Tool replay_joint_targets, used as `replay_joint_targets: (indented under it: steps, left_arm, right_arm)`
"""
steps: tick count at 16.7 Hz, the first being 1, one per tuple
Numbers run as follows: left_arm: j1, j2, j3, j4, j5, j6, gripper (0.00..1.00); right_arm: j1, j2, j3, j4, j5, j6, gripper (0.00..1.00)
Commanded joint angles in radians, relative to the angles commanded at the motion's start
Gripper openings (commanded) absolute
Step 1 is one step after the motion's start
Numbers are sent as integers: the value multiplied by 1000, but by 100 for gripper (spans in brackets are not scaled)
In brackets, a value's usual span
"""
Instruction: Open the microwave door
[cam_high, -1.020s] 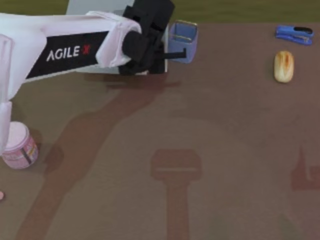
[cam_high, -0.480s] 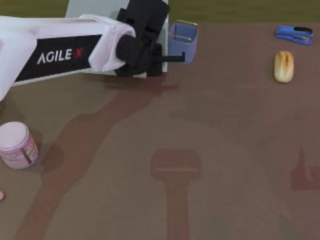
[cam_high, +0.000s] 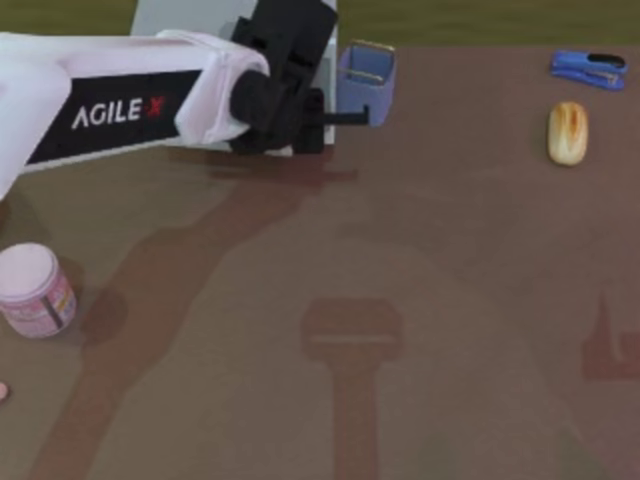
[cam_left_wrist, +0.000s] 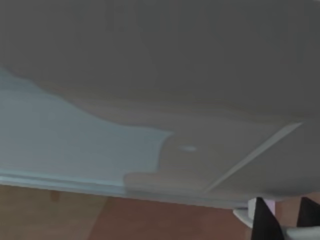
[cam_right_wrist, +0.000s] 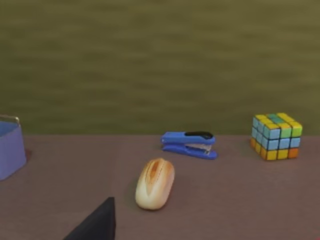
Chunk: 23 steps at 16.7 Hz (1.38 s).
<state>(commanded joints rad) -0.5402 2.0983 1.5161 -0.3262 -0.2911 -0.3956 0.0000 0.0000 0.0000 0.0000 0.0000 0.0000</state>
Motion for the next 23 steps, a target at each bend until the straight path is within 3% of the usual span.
replay_joint_targets:
  steps: [17,23]
  left_arm:
    - [0,0,0,0,0,0,0]
    - [4,-30,-42,29,30,34,0]
  right_arm:
    - [0,0,0,0,0,0,100]
    - [0,0,0,0,0,0,100]
